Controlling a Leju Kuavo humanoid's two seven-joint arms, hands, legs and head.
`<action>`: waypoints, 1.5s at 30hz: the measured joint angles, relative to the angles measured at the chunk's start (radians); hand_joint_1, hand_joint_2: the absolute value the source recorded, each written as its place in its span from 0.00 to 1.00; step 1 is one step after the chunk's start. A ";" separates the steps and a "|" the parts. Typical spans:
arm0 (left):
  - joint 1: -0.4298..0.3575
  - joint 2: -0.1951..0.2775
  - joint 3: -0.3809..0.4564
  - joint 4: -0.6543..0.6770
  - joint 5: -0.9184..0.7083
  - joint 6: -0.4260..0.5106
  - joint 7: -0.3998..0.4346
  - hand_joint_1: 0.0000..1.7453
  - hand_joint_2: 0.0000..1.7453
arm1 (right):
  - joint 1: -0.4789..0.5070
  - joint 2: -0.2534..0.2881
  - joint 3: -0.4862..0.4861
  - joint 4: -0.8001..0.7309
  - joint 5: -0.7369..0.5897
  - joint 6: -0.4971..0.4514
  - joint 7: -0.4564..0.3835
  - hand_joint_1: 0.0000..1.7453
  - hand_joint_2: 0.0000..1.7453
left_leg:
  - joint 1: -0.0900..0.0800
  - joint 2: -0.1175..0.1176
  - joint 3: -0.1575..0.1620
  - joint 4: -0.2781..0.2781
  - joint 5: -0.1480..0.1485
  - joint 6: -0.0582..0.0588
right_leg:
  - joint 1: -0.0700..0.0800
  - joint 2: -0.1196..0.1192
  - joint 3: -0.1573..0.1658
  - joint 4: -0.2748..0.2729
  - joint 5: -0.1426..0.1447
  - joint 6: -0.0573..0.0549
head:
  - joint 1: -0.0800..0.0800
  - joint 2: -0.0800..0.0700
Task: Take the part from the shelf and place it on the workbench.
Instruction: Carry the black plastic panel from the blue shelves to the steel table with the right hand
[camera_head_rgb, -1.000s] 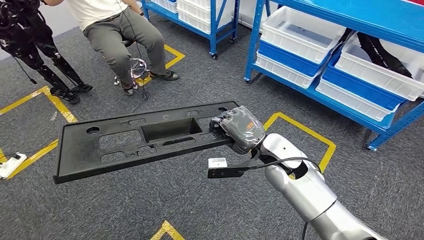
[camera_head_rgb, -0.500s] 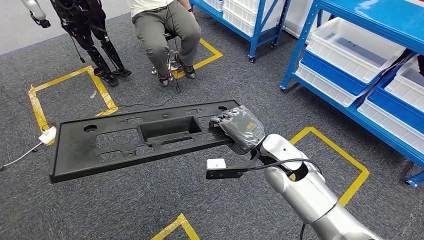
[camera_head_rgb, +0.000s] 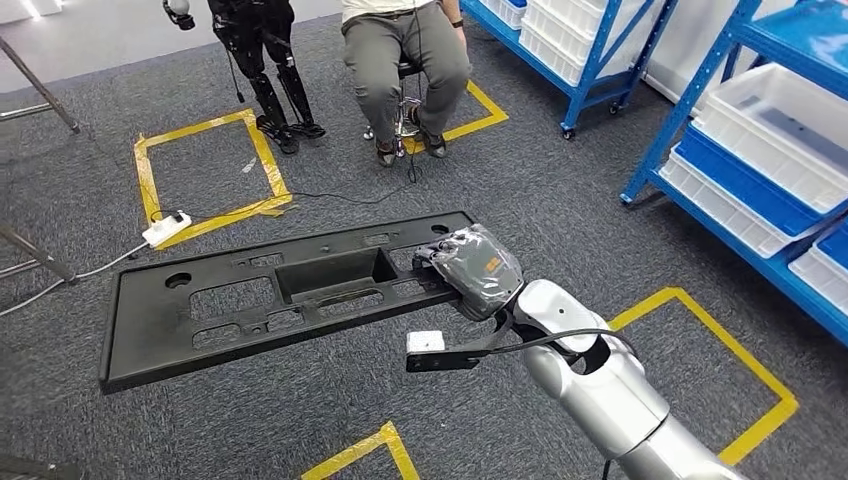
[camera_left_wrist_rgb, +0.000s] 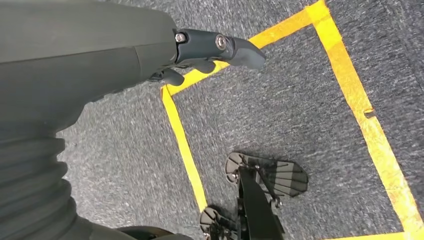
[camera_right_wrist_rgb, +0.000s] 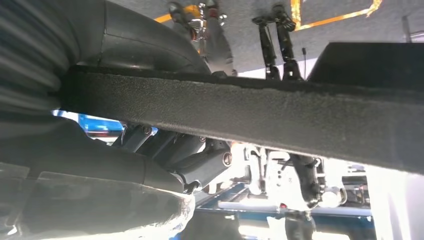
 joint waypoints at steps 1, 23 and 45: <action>0.000 0.001 -0.001 0.000 -0.001 0.000 0.003 0.00 1.00 | 0.001 0.000 -0.002 -0.001 0.002 0.000 0.001 1.00 1.00 | -0.006 -0.014 -0.003 -0.001 0.000 0.013 | 0.000 -0.010 0.007 -0.003 -0.001 0.009 | 0.003 0.000; -0.003 0.001 -0.007 0.000 -0.017 -0.002 0.010 0.00 1.00 | 0.034 -0.025 -0.026 -0.029 0.009 0.000 0.008 1.00 1.00 | -0.027 -0.070 -0.139 0.255 -0.120 0.027 | 0.004 0.091 -0.047 0.015 0.039 -0.054 | 0.006 0.000; -0.007 0.001 -0.006 0.000 -0.016 0.006 0.013 0.00 1.00 | 0.026 -0.027 -0.031 -0.027 0.010 0.002 0.005 1.00 1.00 | -0.018 -0.184 0.002 -0.009 0.006 0.044 | -0.032 0.171 -0.061 0.050 0.019 0.021 | 0.018 0.000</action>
